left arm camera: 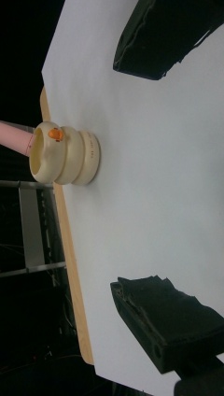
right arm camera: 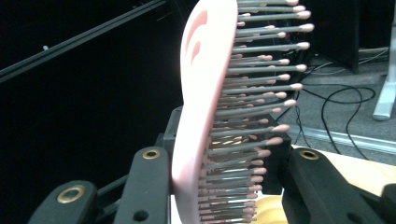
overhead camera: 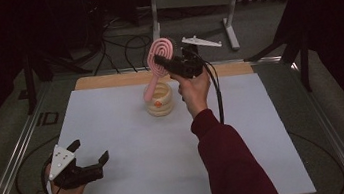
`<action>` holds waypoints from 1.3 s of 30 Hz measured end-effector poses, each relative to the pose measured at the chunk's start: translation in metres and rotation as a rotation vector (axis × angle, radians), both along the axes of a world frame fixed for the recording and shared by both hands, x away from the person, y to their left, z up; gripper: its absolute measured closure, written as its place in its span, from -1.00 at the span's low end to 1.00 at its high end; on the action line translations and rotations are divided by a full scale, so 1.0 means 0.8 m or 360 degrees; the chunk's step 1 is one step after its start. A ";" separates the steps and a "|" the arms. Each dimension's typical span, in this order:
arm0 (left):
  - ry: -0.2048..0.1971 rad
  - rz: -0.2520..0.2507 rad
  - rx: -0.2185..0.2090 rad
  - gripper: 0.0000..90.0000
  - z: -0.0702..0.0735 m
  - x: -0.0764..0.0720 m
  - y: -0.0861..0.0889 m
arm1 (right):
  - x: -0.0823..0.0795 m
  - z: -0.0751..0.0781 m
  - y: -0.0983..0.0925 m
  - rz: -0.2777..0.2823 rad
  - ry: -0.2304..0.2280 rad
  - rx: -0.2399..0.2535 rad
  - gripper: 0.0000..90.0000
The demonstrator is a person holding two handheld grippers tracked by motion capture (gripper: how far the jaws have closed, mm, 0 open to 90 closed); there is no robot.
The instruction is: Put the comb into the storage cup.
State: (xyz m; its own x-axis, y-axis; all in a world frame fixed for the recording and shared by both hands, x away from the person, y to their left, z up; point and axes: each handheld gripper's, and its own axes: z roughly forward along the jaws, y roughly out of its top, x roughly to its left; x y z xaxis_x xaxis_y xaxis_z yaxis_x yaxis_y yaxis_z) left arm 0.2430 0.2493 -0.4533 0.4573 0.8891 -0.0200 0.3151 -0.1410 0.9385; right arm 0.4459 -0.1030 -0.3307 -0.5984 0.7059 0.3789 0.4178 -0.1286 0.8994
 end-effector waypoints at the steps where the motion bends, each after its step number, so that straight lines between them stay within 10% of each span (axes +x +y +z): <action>1: 0.0000 0.0000 -0.0002 -1.00 0.000 0.000 0.000 | 0.000 0.000 0.000 -0.0007 -0.0002 0.0001 0.43; 39: -0.0024 0.0014 -0.0016 -1.00 0.007 -0.005 0.004 | 0.024 -0.010 -0.019 -0.0237 -0.0014 -0.0013 0.43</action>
State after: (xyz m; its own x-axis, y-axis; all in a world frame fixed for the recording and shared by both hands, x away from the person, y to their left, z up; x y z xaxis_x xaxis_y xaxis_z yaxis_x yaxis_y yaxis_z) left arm 0.2388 0.2521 -0.4481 0.4500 0.8928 -0.0221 0.3022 -0.1289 0.9445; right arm 0.4652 -0.1180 -0.3383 -0.4903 0.7900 0.3681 0.3867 -0.1813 0.9042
